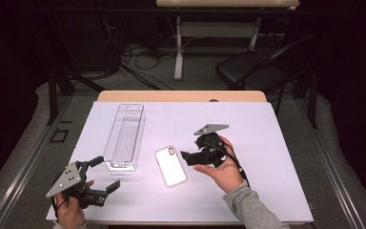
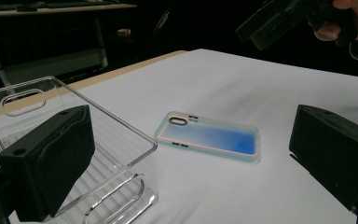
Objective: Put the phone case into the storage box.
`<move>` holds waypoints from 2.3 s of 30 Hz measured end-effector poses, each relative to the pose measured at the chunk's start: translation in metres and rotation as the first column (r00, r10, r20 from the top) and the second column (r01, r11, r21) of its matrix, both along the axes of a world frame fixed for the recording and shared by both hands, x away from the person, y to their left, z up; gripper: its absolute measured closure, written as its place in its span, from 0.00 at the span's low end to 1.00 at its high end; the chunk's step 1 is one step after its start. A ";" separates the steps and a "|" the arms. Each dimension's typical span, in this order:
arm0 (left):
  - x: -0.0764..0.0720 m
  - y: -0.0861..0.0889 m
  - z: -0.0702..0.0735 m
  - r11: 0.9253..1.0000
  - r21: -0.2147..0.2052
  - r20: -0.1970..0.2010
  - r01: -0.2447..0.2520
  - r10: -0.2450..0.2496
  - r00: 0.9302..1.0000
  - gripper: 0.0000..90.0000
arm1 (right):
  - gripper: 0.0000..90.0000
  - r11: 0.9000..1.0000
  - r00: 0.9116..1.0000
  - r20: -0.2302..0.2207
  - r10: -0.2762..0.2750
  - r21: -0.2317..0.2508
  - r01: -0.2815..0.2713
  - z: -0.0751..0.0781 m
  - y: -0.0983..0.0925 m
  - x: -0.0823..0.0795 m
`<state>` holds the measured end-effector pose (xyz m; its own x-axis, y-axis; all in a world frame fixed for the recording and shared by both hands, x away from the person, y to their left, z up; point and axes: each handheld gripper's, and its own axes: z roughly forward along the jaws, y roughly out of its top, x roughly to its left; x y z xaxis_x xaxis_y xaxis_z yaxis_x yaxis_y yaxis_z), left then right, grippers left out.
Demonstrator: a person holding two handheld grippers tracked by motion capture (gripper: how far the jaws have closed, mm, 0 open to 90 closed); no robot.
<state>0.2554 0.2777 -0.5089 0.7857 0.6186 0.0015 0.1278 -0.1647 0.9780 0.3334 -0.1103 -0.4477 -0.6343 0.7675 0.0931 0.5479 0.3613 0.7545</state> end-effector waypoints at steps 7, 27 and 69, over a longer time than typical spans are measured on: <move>0.000 0.000 0.000 1.000 0.001 0.000 0.000 0.000 1.000 0.00 | 0.30 1.000 1.000 -0.009 0.004 -0.019 -0.004 -0.001 0.008 0.003; 0.000 0.000 0.000 1.000 0.002 -0.003 0.003 -0.003 1.000 0.00 | 0.43 0.996 0.995 -0.093 -0.036 -0.087 0.028 -0.002 0.019 0.018; 0.001 0.001 -0.001 1.000 -0.005 -0.013 0.009 -0.009 1.000 0.00 | 0.53 0.982 0.958 -0.273 -0.085 -0.188 0.033 -0.038 0.048 0.047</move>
<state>0.2568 0.2783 -0.5099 0.7914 0.6112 -0.0117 0.1391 -0.1615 0.9770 0.3805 -0.0620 -0.4861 -0.5557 0.8231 0.1170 0.7513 0.4369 0.4946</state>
